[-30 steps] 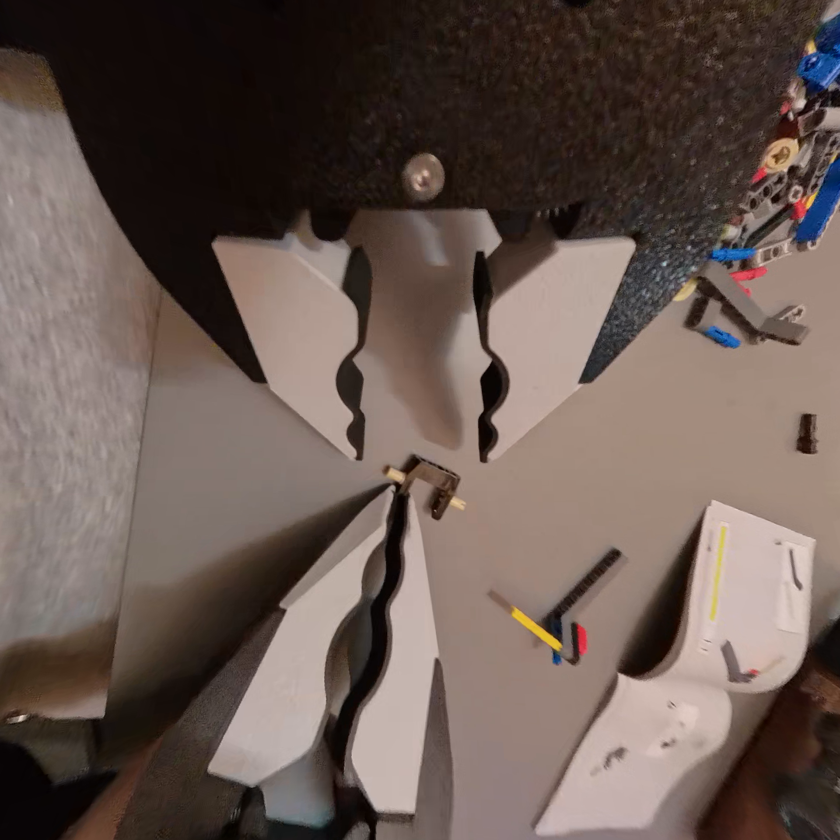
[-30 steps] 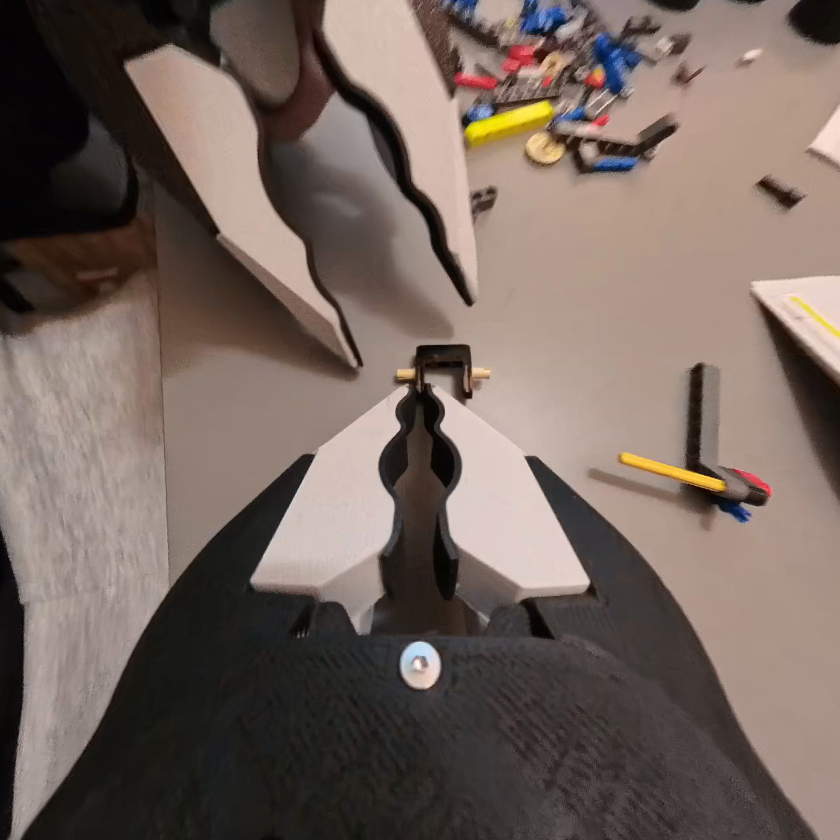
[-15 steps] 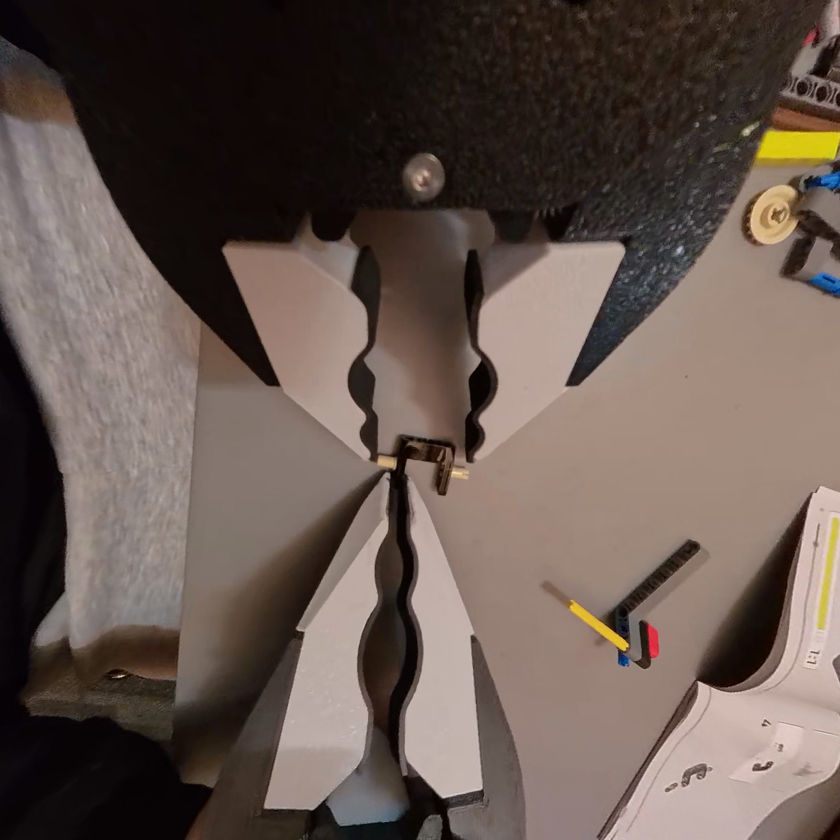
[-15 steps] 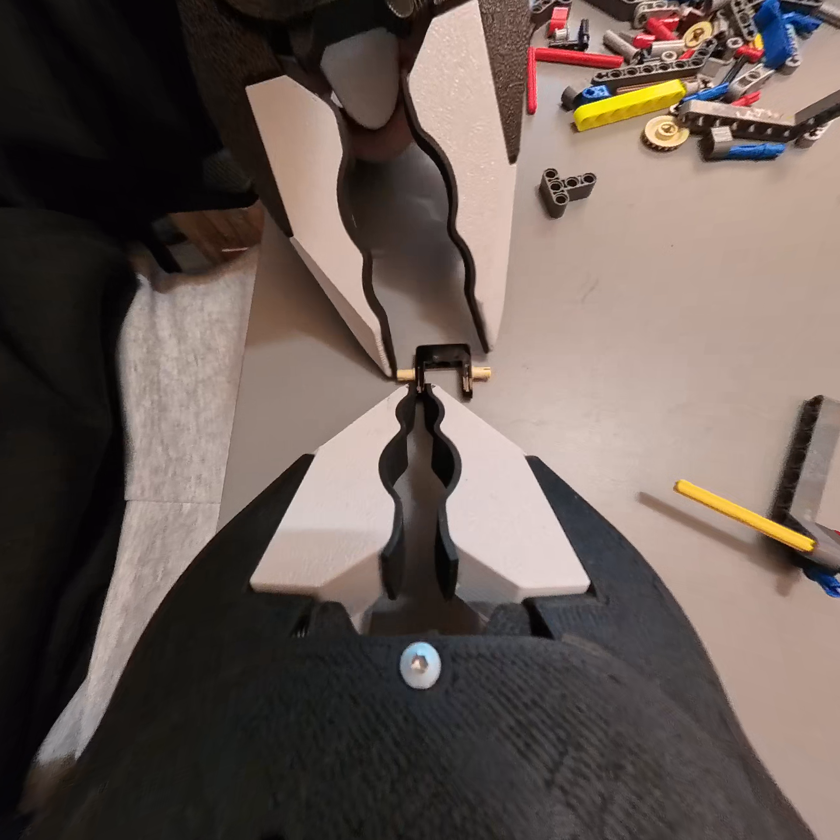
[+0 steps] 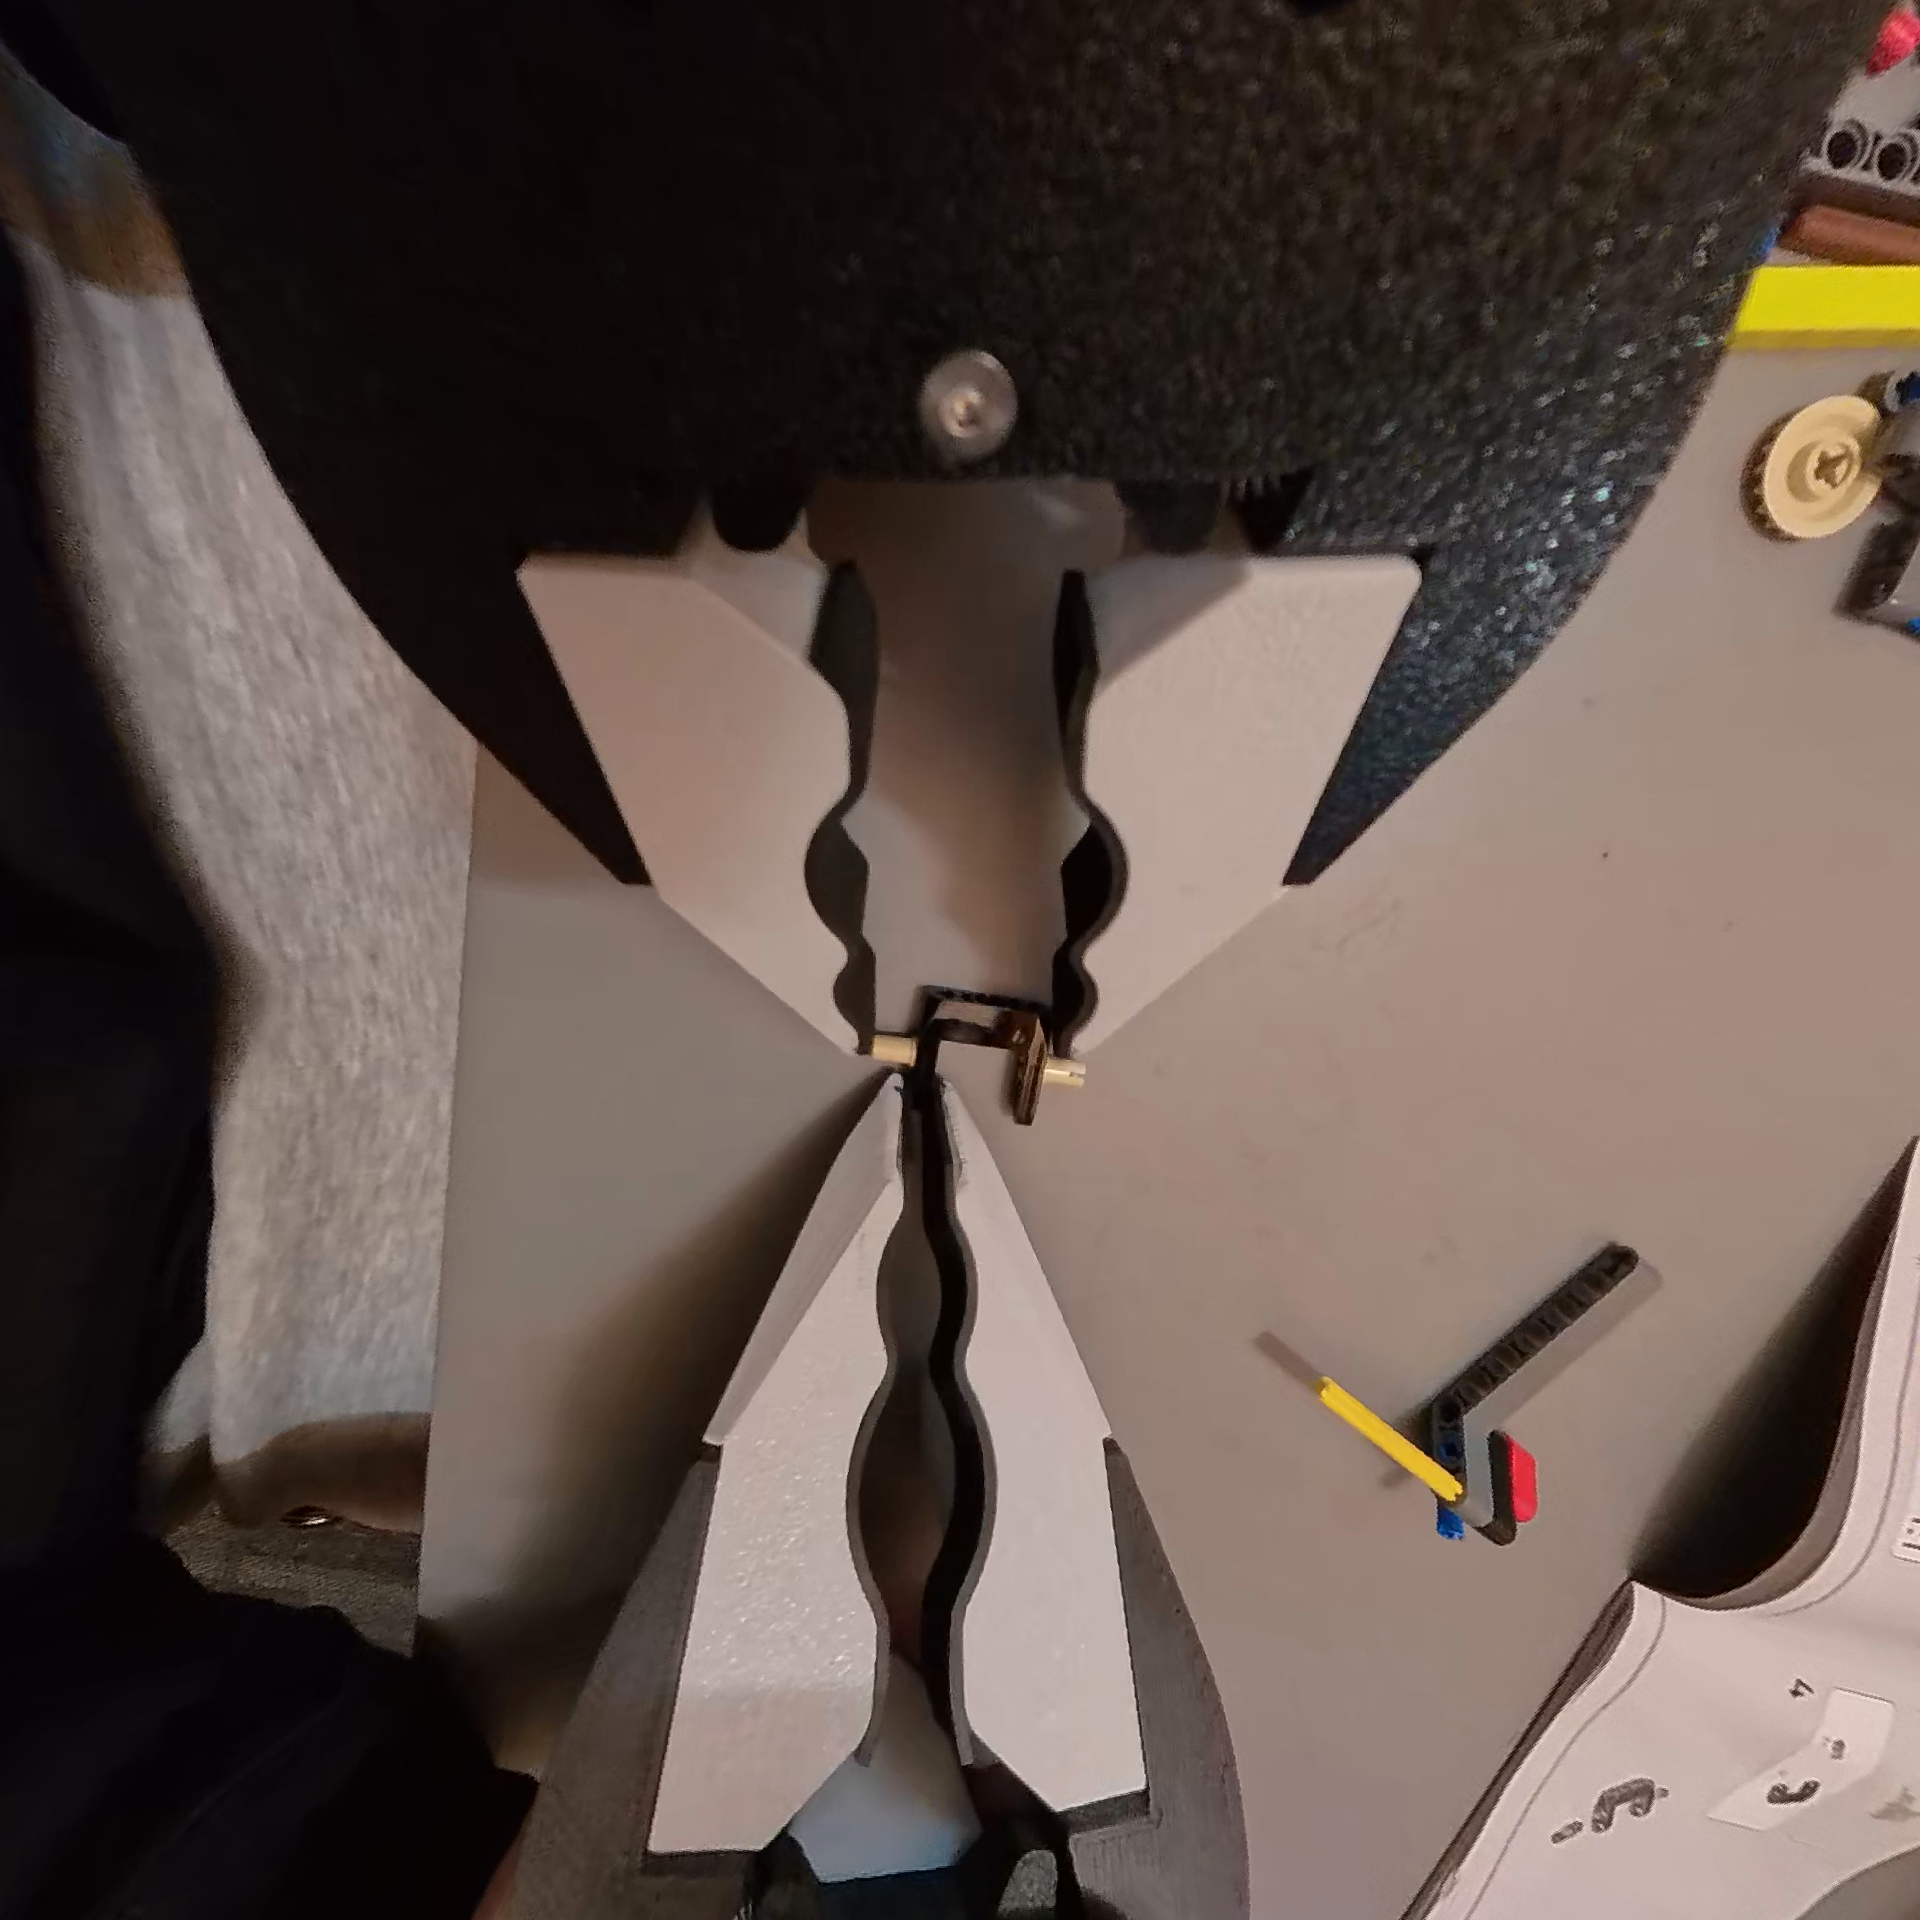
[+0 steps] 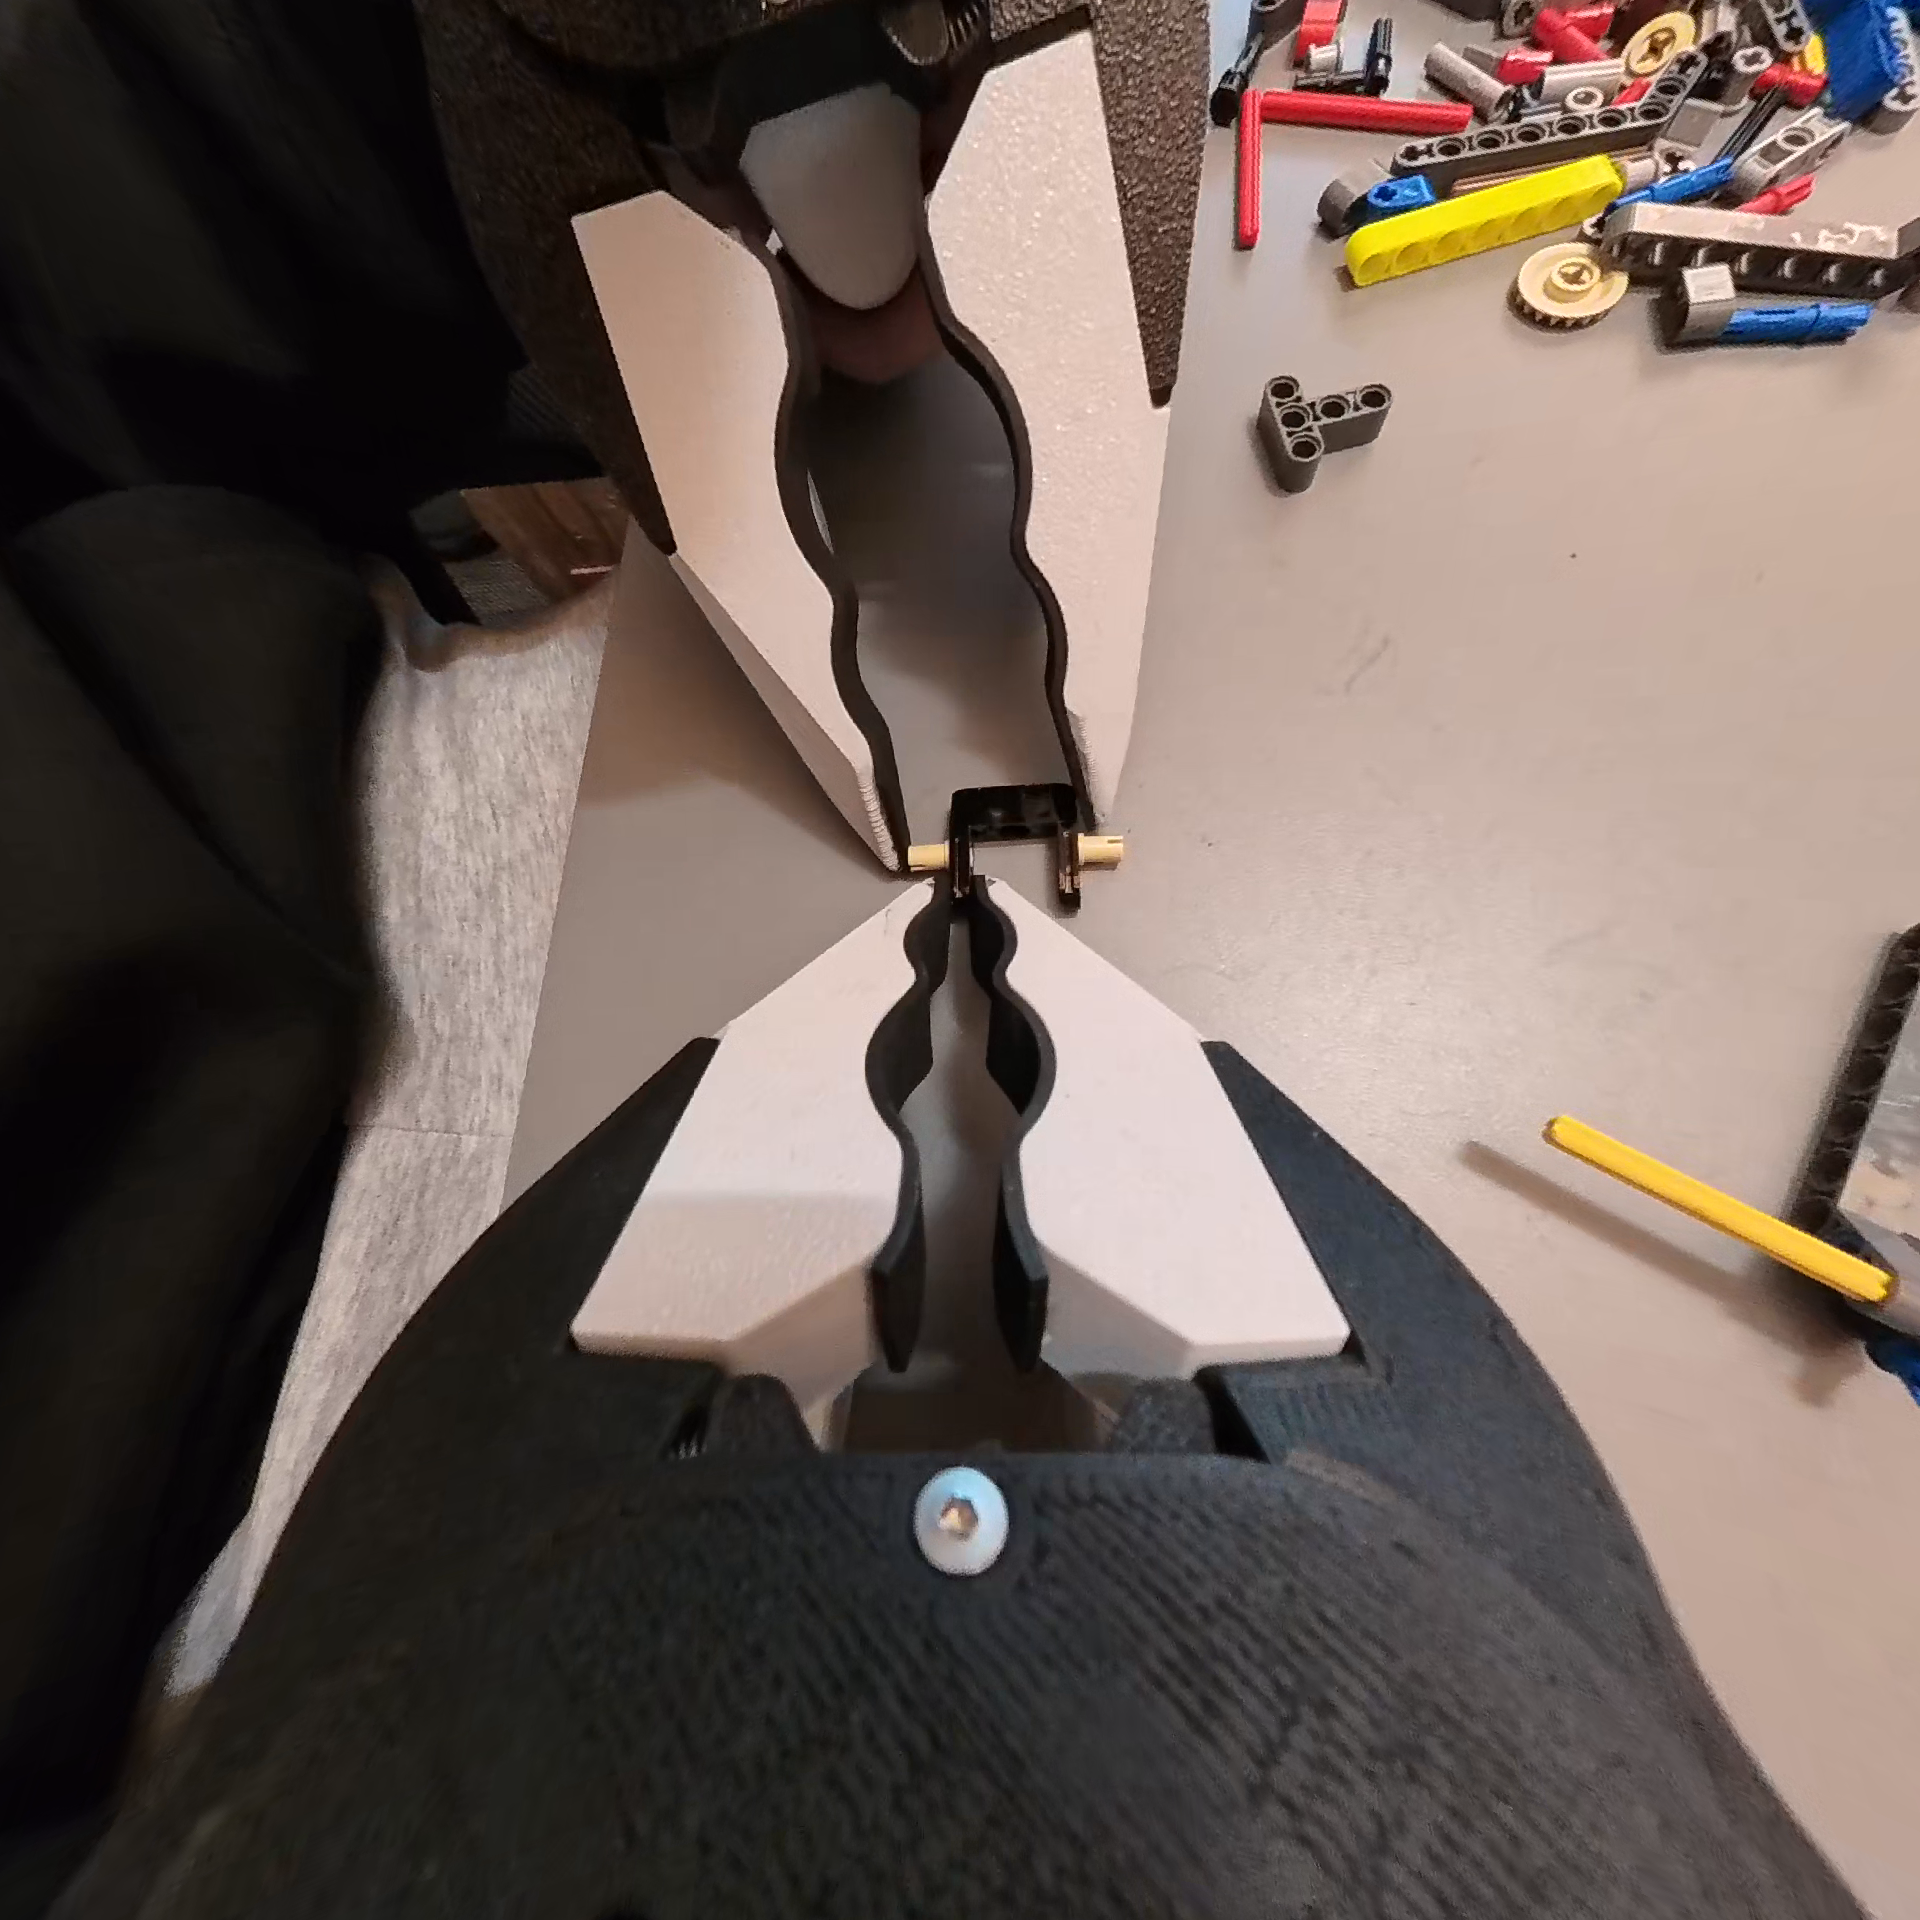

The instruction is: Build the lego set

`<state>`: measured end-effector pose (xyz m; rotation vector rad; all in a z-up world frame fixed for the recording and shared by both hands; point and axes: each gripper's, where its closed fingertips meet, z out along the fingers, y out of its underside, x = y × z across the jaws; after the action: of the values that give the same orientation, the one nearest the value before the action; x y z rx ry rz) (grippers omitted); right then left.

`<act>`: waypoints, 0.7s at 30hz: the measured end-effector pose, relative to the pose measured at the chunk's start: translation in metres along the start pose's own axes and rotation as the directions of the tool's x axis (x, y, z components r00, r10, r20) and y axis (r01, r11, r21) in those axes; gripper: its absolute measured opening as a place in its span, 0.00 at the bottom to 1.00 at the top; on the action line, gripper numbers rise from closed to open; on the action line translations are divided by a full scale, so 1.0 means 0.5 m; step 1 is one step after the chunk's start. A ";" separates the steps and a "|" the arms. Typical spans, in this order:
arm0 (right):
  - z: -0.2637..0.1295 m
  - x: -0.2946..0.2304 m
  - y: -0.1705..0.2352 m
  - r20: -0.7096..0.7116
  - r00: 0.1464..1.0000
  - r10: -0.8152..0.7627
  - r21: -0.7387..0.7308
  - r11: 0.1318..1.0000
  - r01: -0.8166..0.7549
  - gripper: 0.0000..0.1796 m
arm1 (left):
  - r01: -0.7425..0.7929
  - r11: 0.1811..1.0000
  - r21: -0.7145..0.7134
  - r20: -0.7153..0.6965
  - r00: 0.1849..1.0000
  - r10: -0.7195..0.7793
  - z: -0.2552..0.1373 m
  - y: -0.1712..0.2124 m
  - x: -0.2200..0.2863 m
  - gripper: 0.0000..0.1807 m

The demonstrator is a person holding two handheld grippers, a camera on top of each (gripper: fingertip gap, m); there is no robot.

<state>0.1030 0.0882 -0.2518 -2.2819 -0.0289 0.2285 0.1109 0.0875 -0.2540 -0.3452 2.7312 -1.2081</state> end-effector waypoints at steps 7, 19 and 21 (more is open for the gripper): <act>-0.001 0.001 0.000 0.029 0.999 0.025 -0.002 1.000 -0.025 0.01 | 0.014 1.000 -0.001 -0.010 1.000 -0.014 0.001 0.001 -0.001 0.17; -0.001 0.004 0.000 -0.024 0.999 -0.037 -0.004 0.999 0.036 0.01 | 0.027 1.000 -0.001 -0.007 1.000 -0.027 0.001 0.001 -0.004 0.18; 0.000 0.006 0.000 -0.069 0.993 -0.093 -0.008 0.996 0.093 0.01 | 0.026 1.000 0.000 0.003 1.000 -0.026 0.001 0.001 -0.006 0.19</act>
<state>0.1058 0.0882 -0.2522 -2.2853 -0.0995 0.1009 0.1136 0.0882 -0.2543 -0.3832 2.7327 -1.2129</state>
